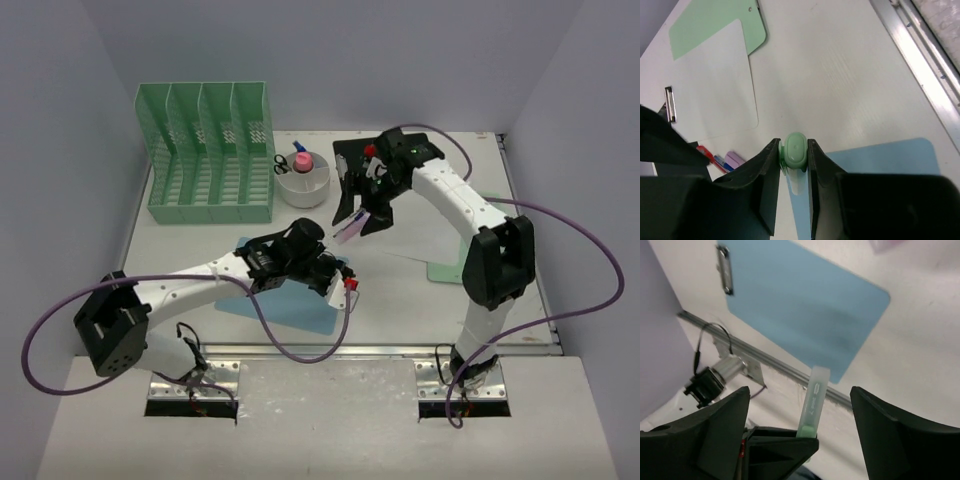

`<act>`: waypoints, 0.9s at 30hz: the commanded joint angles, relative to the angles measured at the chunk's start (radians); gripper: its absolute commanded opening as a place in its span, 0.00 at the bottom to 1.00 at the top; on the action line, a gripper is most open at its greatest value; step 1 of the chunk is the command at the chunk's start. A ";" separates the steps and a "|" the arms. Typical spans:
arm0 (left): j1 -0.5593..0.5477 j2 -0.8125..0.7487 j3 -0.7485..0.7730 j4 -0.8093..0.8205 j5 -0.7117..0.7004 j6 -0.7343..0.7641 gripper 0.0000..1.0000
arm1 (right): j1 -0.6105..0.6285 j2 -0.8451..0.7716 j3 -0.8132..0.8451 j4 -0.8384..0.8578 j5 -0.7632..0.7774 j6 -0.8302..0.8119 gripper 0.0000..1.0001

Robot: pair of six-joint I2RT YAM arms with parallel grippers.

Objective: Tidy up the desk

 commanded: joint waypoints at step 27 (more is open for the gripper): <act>0.472 0.326 0.520 0.465 -0.359 -0.984 0.00 | -0.321 -0.451 -0.395 0.559 0.153 -0.547 0.99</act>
